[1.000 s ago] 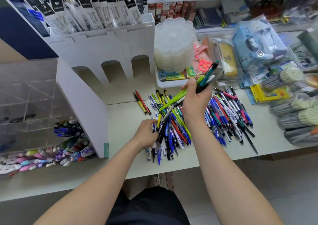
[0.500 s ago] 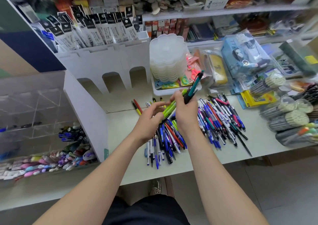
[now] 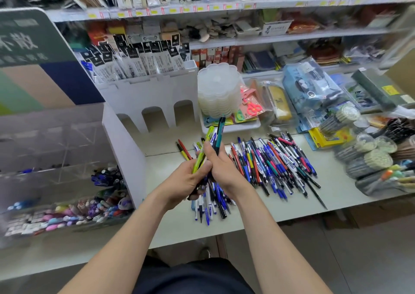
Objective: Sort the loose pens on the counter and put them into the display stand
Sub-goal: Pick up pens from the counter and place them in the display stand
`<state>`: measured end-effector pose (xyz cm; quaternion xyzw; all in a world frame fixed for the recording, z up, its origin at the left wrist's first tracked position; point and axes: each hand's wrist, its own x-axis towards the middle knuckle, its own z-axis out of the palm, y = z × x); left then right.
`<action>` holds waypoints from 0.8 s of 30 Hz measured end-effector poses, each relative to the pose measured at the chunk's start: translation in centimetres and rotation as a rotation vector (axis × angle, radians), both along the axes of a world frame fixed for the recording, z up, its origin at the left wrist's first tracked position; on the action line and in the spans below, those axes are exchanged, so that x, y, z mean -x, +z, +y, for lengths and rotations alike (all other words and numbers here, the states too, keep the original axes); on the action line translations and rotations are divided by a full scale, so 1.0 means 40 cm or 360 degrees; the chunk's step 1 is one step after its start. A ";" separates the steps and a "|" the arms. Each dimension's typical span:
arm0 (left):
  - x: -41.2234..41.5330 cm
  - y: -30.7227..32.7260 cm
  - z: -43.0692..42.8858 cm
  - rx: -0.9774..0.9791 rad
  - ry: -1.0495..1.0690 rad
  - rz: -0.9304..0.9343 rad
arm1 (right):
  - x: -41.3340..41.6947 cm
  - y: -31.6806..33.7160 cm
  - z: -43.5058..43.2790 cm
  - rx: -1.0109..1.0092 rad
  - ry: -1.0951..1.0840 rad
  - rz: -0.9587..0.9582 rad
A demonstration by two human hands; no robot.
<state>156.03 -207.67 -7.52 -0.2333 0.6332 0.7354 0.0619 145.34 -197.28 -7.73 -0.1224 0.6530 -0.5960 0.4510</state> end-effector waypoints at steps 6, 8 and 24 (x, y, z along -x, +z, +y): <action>-0.012 0.038 -0.017 -0.0135 -0.0069 0.0120 | 0.009 0.074 0.021 -0.0027 0.0276 0.0061; -0.012 0.049 -0.018 -0.0191 -0.0037 0.0133 | 0.016 0.089 0.024 -0.0069 0.0366 0.0114; -0.030 0.054 -0.014 -0.0255 -0.0056 0.0180 | 0.006 0.098 0.030 0.0180 -0.0630 0.0318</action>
